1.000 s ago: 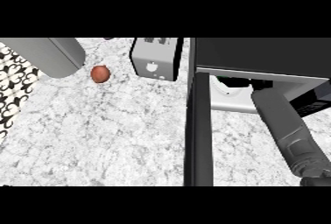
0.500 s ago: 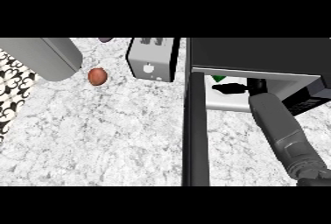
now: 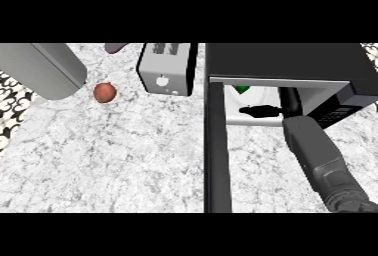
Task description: Pick up the milk, place it into the microwave and close the microwave
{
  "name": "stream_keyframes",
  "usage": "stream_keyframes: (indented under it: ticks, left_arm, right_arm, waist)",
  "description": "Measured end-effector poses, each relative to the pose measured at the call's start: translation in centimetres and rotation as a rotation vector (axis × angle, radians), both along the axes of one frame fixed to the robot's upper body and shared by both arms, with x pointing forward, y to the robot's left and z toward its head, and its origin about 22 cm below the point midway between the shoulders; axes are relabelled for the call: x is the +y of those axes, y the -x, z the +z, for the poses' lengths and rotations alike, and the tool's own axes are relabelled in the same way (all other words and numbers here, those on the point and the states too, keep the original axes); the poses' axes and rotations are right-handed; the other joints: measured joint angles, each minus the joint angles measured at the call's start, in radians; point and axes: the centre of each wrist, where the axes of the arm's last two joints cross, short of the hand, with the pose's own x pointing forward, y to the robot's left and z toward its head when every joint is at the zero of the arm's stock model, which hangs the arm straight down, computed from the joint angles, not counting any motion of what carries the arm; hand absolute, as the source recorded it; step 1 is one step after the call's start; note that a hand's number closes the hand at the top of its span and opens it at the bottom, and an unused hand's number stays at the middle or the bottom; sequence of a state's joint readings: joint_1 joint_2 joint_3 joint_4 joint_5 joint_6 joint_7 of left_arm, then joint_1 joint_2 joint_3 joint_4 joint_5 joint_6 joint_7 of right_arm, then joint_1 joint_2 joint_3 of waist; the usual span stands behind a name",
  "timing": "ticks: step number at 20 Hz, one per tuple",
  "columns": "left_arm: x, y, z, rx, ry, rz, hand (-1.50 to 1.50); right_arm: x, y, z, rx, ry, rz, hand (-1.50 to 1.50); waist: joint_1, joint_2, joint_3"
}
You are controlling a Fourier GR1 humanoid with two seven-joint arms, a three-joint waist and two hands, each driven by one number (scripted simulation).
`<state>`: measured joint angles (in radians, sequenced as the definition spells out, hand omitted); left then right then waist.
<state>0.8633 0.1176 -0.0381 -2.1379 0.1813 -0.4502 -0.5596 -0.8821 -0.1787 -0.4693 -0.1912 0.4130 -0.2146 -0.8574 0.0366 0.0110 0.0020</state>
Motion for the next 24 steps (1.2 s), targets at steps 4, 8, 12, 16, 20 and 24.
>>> stream_keyframes:
  ticks: [4,8,12,16,20,24]
  left_arm:
    - [-1.5,-0.5,0.7,0.002,-0.014,-0.031,-1.5]
    - [-2.5,-1.3,1.0,0.002,-0.028,-0.046,-1.5]
    - [-3.7,-2.4,0.9,0.006,-0.037,-0.088,-1.5]
    - [-5.1,-3.2,0.9,0.021,-0.046,-0.129,-1.5]
    - [-6.2,-4.6,0.7,0.06,-0.079,-0.183,1.5]
    - [-7.7,-6.5,0.8,0.067,-0.123,-0.243,1.5]
  right_arm:
    - [-0.1,0.6,-0.7,0.008,-0.056,0.049,-1.5]
    - [0.1,2.3,-2.9,0.009,-0.096,0.101,-1.5]
    - [0.0,3.9,-4.4,0.015,-0.133,0.144,-1.5]
    - [-1.3,6.3,-6.2,0.047,-0.158,0.15,-1.5]
    - [-1.9,9.4,-8.3,0.069,-0.202,0.153,-1.5]
    - [-3.7,12.7,-9.4,0.063,-0.226,0.147,-1.5]
  waist:
    - [-0.011,-0.008,-0.002]
    - [-0.03,-0.021,-0.005]
    - [-0.046,-0.029,-0.006]
    - [-0.062,-0.031,-0.006]
    - [-0.087,-0.029,-0.005]
    - [-0.099,-0.028,-0.005]
